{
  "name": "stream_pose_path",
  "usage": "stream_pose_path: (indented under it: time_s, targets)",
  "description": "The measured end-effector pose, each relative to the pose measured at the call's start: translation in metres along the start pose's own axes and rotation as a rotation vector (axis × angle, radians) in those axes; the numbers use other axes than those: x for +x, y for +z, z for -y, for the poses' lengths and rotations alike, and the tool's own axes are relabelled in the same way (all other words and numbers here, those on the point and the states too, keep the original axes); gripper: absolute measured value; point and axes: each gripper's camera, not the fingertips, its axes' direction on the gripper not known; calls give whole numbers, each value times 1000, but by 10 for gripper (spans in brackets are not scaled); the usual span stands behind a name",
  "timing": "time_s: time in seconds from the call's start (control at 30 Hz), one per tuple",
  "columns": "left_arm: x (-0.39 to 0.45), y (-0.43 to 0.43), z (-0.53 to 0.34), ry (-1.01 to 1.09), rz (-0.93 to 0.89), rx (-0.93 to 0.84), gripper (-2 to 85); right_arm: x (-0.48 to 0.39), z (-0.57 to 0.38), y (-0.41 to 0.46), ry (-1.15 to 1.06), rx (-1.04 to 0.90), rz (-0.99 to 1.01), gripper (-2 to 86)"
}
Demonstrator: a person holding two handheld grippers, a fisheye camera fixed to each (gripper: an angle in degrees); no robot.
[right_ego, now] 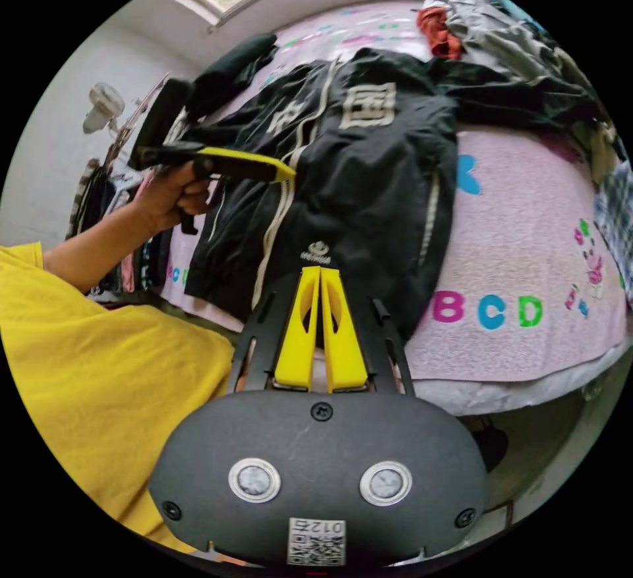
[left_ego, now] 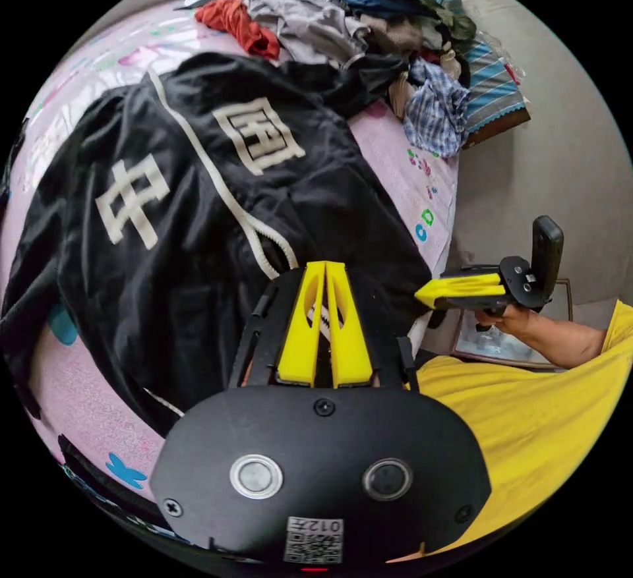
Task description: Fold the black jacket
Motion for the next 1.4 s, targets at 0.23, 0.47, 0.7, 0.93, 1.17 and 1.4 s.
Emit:
stream_pose_path:
  time_s: [0.23, 0.47, 0.7, 0.93, 1.17, 1.4]
  targets:
    - [-25, 33, 53, -40, 179, -144, 4, -14, 37, 0, -2, -115, -105, 0]
    - [-41, 13, 79, -52, 116, -79, 3, -41, 57, -52, -15, -144, -25, 0]
    - [-151, -42, 140, -280, 239, 39, 4, -52, 154, -130, -63, 61, -30, 0]
    - [-209, -40, 201, -276, 331, 43, 5, -119, 322, -137, -172, 153, -128, 3]
    - [-292, -62, 237, -455, 270, 95, 16, -90, 445, -170, 142, 16, -69, 36]
    - [-379, -24, 261, -536, -49, -24, 60, -47, 469, -167, 424, -194, 281, 73]
